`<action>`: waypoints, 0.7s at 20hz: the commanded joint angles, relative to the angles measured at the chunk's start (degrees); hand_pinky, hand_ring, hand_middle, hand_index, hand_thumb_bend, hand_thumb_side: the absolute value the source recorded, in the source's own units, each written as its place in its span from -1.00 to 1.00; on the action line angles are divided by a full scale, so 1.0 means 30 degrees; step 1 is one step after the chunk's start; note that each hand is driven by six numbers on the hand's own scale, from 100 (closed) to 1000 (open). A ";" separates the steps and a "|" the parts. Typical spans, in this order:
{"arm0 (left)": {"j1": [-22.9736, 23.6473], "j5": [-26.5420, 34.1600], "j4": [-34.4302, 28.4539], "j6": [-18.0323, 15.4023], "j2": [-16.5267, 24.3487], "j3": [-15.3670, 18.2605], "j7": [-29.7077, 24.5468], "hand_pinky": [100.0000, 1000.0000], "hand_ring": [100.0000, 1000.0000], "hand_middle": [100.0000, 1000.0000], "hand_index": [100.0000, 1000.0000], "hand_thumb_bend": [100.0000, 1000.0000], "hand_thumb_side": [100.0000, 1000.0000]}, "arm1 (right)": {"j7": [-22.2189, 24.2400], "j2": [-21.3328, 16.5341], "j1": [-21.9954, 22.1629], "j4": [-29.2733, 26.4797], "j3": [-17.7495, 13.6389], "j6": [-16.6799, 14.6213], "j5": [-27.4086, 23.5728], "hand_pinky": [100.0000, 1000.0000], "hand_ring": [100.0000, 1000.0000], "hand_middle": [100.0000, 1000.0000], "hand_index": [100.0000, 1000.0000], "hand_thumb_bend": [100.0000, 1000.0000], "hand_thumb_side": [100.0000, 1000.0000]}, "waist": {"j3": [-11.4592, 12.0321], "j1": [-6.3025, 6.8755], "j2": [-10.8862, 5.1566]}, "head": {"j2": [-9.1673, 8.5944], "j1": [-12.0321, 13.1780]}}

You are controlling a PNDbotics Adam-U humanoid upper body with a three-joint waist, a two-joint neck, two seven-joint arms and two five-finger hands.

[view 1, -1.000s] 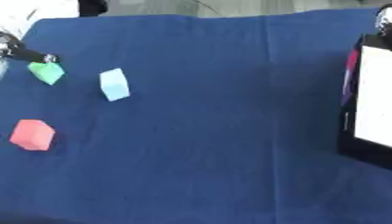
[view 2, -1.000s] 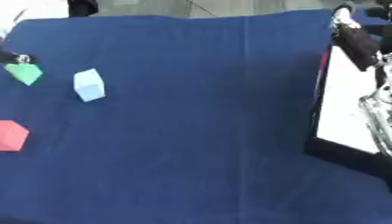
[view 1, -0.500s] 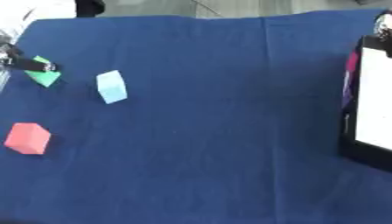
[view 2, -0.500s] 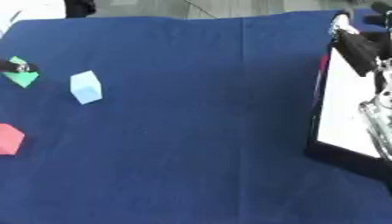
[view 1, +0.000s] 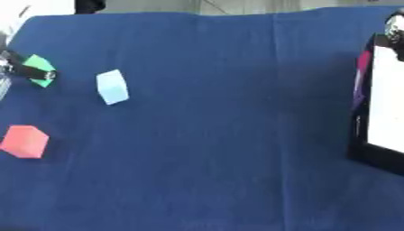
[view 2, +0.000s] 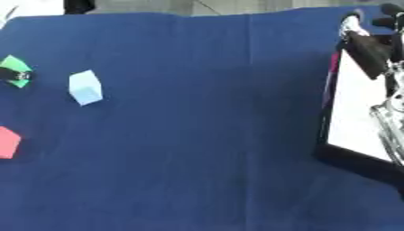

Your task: Pick up the objects with one hand, pass them to the other hand, and then place them into the box on the other side of the table.

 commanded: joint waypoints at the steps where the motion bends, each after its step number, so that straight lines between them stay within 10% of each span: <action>1: -0.0170 0.0223 0.0086 0.0180 0.0961 0.0297 0.0553 0.92 0.88 0.65 0.76 -0.02 -0.42 | -0.0142 -0.0410 -0.0374 -0.0183 -0.0046 0.0083 -0.0127 0.29 0.58 0.63 0.85 -1.00 0.00 | -0.0051 0.0040 -0.0325 | -0.0239 0.0145; 14: -0.0303 0.2633 0.0615 -0.0540 0.0538 0.0294 0.2590 0.92 0.88 0.63 0.70 -0.26 -0.39 | -0.0173 -0.0369 -0.0499 0.0063 0.0194 0.0076 -0.0536 0.29 0.58 0.63 0.85 -1.00 0.02 | -0.0413 0.0082 -0.0167 | -0.0328 0.0448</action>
